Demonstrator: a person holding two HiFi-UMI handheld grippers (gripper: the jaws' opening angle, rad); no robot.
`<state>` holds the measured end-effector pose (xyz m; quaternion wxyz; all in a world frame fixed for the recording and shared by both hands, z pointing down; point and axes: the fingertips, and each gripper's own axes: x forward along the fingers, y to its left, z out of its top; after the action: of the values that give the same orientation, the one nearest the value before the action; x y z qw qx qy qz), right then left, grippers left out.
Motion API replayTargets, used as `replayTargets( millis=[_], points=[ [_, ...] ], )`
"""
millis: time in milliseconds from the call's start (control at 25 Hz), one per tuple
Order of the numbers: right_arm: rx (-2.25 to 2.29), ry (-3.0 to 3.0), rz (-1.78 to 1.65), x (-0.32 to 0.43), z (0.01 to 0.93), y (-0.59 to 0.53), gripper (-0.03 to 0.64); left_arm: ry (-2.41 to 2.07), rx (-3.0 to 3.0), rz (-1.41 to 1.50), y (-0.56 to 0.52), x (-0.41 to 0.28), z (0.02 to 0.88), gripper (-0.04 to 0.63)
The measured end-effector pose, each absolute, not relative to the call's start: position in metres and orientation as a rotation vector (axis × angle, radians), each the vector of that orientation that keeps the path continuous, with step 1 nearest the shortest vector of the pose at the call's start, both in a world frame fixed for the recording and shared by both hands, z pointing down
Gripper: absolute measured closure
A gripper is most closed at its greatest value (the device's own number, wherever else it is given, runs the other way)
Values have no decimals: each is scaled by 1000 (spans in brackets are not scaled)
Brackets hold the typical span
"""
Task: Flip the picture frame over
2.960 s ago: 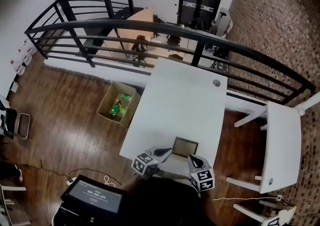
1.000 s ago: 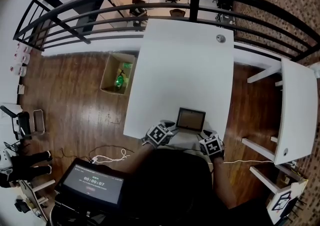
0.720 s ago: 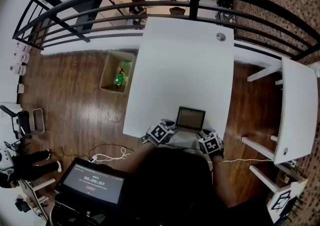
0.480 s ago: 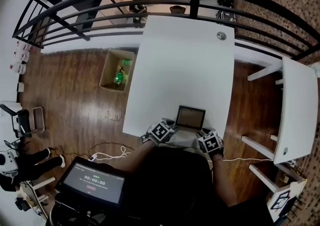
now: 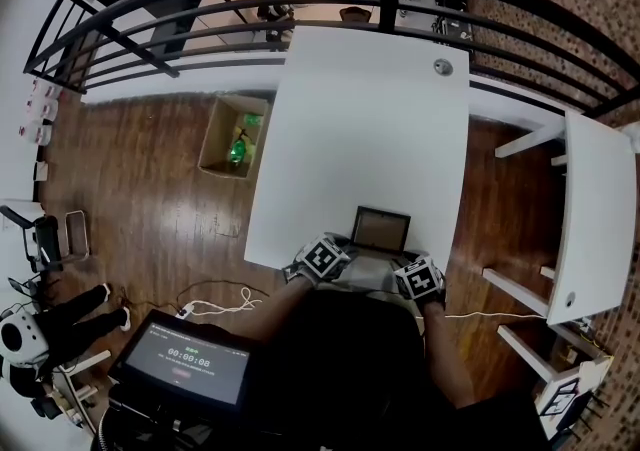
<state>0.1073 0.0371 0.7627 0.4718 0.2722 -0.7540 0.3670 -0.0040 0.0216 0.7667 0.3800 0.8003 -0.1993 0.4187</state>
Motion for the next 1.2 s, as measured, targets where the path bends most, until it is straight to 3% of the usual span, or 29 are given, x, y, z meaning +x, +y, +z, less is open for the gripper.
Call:
replayTargets(
  millis=[1200],
  points=[
    [747, -1929, 874, 103, 735, 33, 469, -543, 2110, 963, 22, -5, 736, 430]
  ],
)
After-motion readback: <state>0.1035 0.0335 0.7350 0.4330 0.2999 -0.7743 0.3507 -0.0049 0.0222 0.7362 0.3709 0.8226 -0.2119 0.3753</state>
